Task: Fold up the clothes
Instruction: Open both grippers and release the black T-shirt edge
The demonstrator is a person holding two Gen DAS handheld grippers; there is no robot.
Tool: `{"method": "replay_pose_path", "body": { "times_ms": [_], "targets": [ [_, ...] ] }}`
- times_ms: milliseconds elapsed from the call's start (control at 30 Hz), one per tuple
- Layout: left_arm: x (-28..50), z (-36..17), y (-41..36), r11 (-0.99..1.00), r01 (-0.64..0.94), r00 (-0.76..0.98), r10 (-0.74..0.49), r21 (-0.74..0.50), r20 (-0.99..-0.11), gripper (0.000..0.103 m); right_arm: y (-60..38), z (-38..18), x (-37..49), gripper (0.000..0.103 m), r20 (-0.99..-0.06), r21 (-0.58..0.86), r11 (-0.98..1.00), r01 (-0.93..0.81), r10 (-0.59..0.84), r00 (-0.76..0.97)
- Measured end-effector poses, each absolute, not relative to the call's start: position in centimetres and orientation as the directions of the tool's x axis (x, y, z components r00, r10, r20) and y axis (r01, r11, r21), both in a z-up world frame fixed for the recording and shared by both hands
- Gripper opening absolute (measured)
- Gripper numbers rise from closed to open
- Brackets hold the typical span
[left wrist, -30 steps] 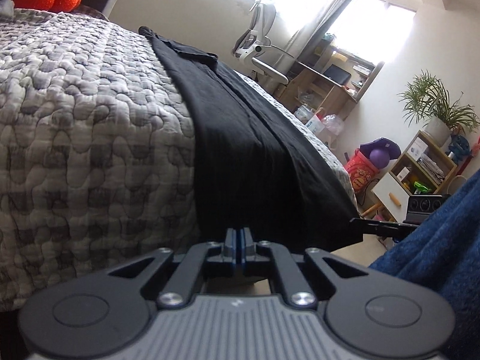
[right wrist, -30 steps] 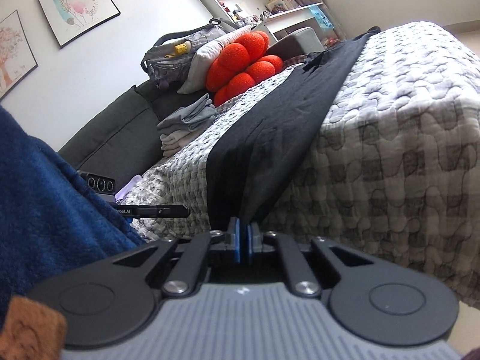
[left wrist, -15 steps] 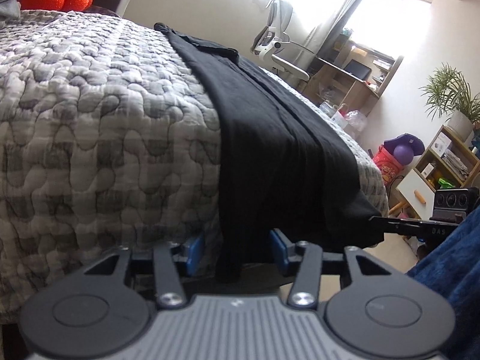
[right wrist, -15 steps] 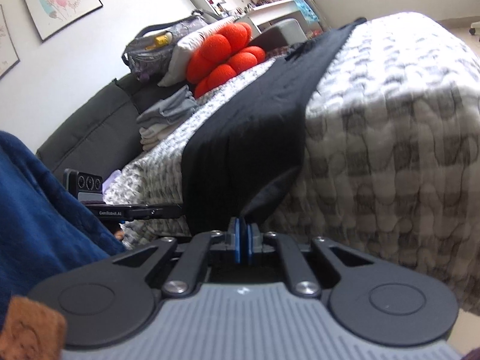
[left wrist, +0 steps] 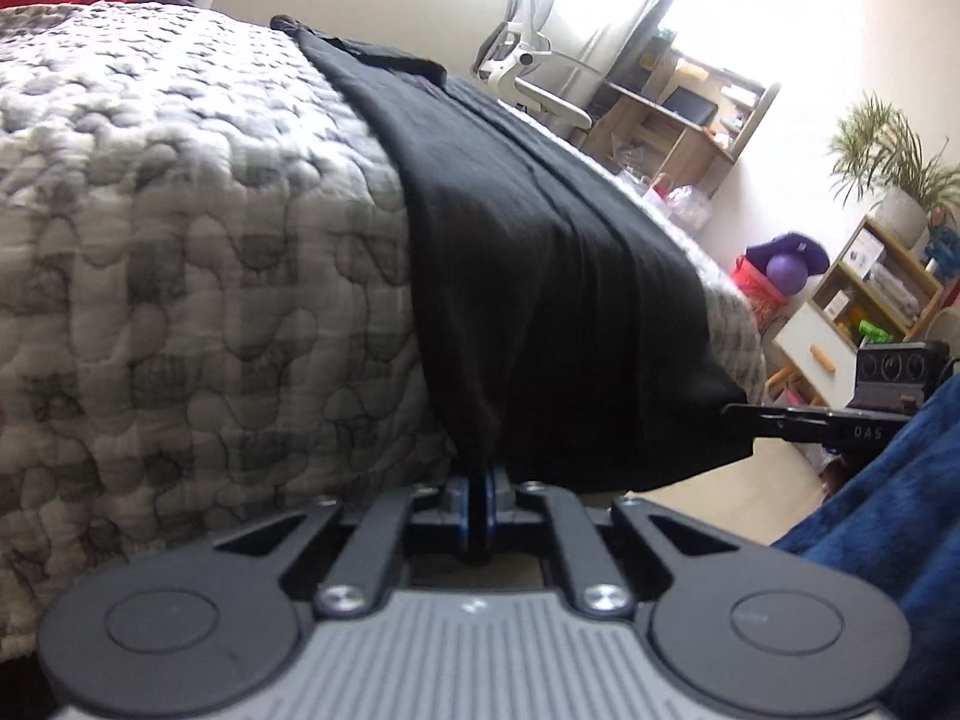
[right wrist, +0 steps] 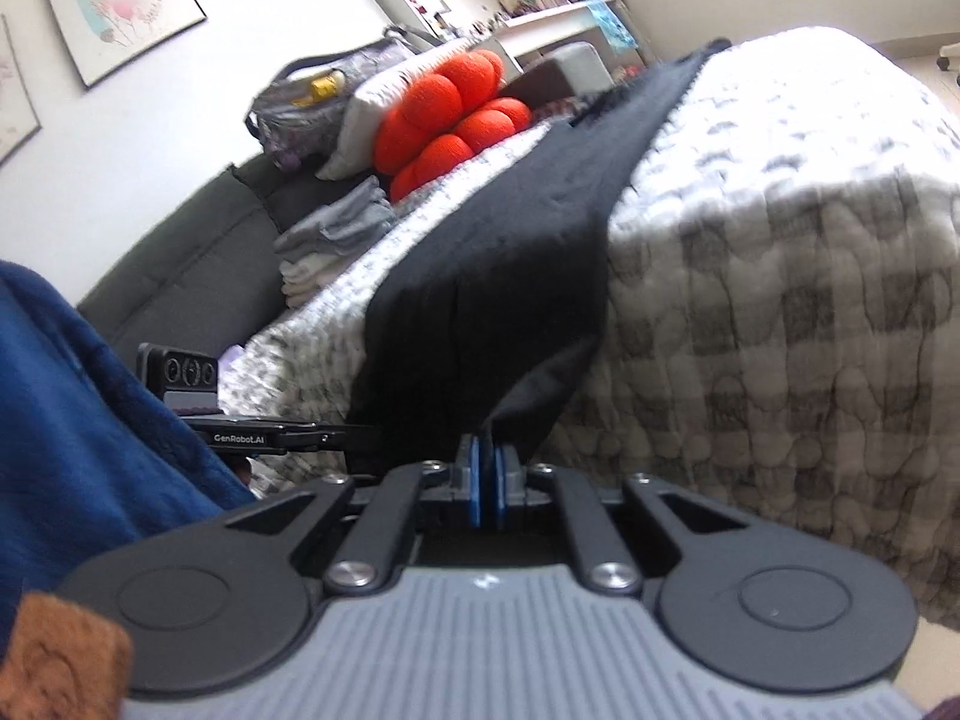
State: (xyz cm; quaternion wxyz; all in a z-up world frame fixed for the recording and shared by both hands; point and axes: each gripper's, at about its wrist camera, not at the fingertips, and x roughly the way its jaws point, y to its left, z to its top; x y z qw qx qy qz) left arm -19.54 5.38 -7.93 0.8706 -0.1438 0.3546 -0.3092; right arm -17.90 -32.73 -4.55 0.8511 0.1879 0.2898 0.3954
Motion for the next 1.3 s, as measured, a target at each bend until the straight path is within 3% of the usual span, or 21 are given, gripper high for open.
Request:
{"method": "replay_pose_path", "body": {
  "times_ms": [233,367,667,800,833,900,967,1000,1033,1100,1300],
  "targets": [
    [-17.8,-2.4,6.5,0.692,0.476,0.592,-0.708,-0.542,-0.385,0.003,-32.8,0.0,-15.4,0.008,-0.192,0.54,0.553,-0.635,0.815,0.547],
    [-16.4,0.7,6.6,0.659,0.502,0.606,-0.73,-0.56,-0.316,0.003,-31.4,2.1,-13.0,0.008,-0.194,0.49,0.578,-0.653,0.802,0.565],
    [-16.3,-1.1,6.9,0.739,0.422,0.615,-0.659,-0.525,-0.433,0.009,-30.4,4.0,-7.8,0.008,-0.199,0.495,0.614,-0.615,0.768,0.608],
    [-17.8,-1.5,7.8,0.745,0.42,0.633,-0.649,-0.518,-0.421,0.027,-29.3,3.9,-6.3,0.009,-0.288,0.451,0.662,-0.598,0.742,0.605],
    [-18.3,-1.6,7.9,0.75,0.423,0.636,-0.645,-0.509,-0.423,0.035,-29.1,3.5,-6.5,0.013,-0.306,0.447,0.653,-0.611,0.754,0.582],
    [-19.2,-2.2,7.9,0.761,0.429,0.636,-0.637,-0.488,-0.436,0.041,-29.1,2.4,-7.7,0.015,-0.331,0.437,0.636,-0.636,0.771,0.544],
    [-20.1,-3.3,7.9,0.764,0.435,0.624,-0.637,-0.477,-0.452,0.046,-29.8,0.9,-9.6,0.023,-0.353,0.453,0.634,-0.627,0.773,0.526],
    [-20.3,-3.9,7.8,0.763,0.435,0.614,-0.64,-0.478,-0.462,0.051,-30.5,0.0,-10.5,0.036,-0.36,0.469,0.635,-0.613,0.772,0.524],
    [-20.5,-4.6,7.8,0.761,0.435,0.603,-0.644,-0.482,-0.471,0.055,-31.1,-0.8,-11.3,0.039,-0.361,0.49,0.633,-0.6,0.773,0.521],
    [-20.5,-5.8,7.5,0.767,0.433,0.596,-0.638,-0.474,-0.488,0.059,-32.7,-2.0,-13.1,0.042,-0.34,0.547,0.611,-0.573,0.787,0.515],
    [-19.5,-7.9,5.7,0.767,0.447,0.564,-0.641,-0.461,-0.52,0.059,-34.0,-4.4,-15.5,0.042,-0.411,0.559,0.675,-0.482,0.73,0.546]
  ]
}}
